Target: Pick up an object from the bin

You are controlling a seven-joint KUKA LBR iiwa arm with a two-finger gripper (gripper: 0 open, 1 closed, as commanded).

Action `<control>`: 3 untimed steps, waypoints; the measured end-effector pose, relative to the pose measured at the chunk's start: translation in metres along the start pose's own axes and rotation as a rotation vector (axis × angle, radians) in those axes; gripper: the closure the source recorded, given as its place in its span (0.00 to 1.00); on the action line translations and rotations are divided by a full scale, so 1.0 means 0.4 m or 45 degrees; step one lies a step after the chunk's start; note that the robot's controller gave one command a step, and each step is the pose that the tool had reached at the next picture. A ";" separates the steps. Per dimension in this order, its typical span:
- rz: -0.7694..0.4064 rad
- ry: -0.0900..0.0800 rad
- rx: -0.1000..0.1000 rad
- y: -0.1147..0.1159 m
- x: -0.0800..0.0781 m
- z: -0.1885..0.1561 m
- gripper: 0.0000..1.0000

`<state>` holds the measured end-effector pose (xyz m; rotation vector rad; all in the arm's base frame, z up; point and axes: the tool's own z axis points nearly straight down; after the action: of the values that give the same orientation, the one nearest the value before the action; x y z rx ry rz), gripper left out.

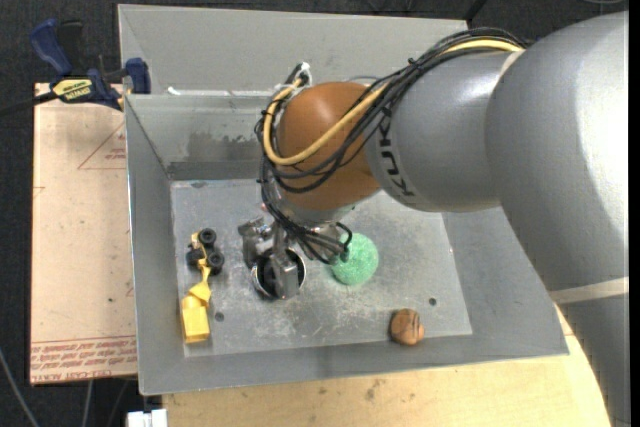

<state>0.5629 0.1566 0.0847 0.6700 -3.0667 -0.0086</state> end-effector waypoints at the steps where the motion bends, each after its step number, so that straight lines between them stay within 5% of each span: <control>1: 0.000 0.000 -0.001 0.000 0.000 0.000 1.00; 3: 0.000 -0.004 0.001 -0.002 0.001 0.003 1.00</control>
Offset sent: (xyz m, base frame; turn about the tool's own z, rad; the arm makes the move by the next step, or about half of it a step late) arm 0.0000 0.0000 0.0000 0.0000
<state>0.5631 0.1557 0.0835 0.6712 -3.0699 -0.0079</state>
